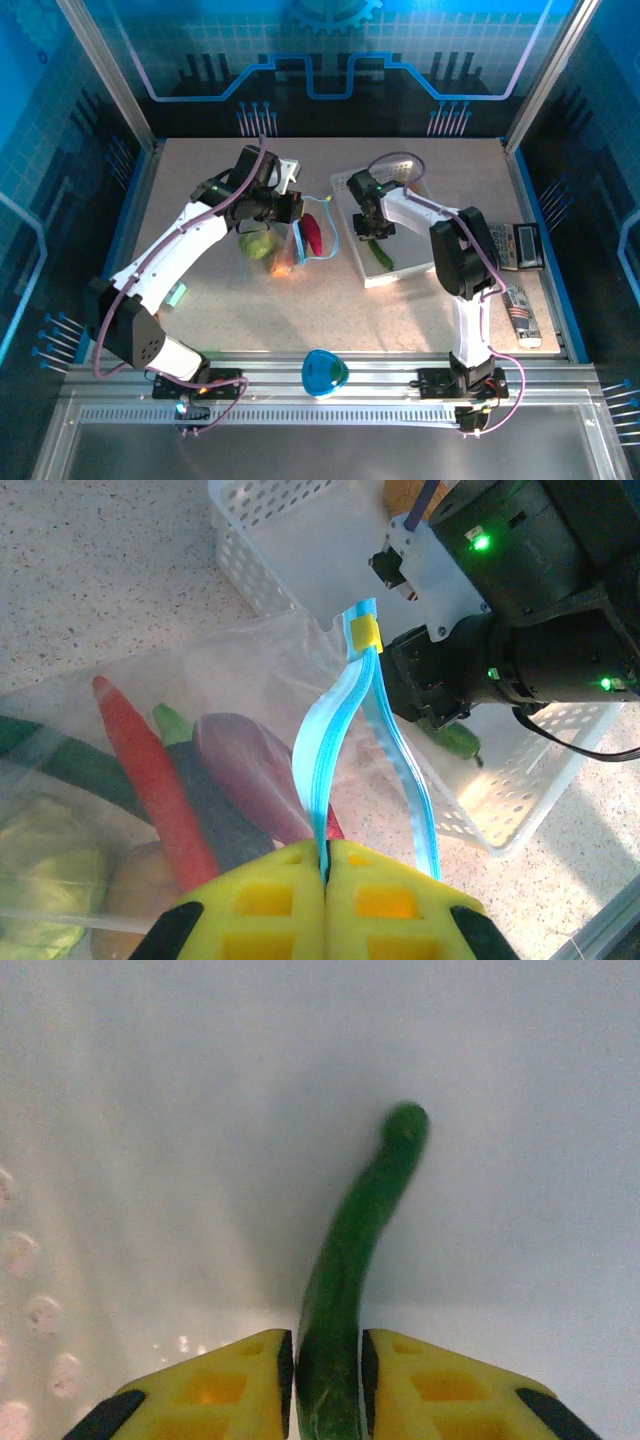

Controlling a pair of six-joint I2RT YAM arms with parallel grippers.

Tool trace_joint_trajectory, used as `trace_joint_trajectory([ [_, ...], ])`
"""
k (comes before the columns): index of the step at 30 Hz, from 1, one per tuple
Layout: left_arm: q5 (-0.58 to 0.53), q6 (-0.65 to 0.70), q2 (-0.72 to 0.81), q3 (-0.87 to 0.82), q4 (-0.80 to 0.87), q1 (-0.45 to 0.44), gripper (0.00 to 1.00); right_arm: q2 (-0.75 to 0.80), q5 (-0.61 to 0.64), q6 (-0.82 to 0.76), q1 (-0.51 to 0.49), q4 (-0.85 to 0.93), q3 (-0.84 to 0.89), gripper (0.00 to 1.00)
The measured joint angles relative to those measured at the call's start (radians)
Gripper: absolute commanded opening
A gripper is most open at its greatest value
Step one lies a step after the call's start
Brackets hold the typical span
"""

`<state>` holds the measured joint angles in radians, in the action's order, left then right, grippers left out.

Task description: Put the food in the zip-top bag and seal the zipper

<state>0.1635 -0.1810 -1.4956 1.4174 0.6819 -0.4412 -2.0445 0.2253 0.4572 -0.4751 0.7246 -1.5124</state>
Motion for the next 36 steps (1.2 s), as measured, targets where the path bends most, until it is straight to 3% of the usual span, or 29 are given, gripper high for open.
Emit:
trace_joint_trajectory([
  [5, 0.000, 0.000, 0.000, 0.000, 0.000, 0.000, 0.01, 0.002, -0.031, -0.006, 0.014, -0.015, -0.018, 0.36],
  [8, 0.000, 0.000, 0.000, 0.000, 0.000, 0.000, 0.01, 0.002, -0.043, -0.011, 0.014, -0.015, -0.018, 0.49],
  [11, 0.000, 0.000, 0.000, 0.000, 0.000, 0.000, 0.01, 0.002, -0.050, -0.013, 0.016, -0.014, -0.018, 0.52],
  [31, 0.000, 0.000, 0.001, -0.013, 0.001, 0.000, 0.01, 0.141, -0.031, -0.029, 0.004, -0.009, 0.174, 0.52],
  [36, -0.001, 0.000, 0.004, -0.013, 0.001, 0.000, 0.01, 0.134, -0.040, -0.034, -0.004, -0.010, 0.174, 0.46],
])
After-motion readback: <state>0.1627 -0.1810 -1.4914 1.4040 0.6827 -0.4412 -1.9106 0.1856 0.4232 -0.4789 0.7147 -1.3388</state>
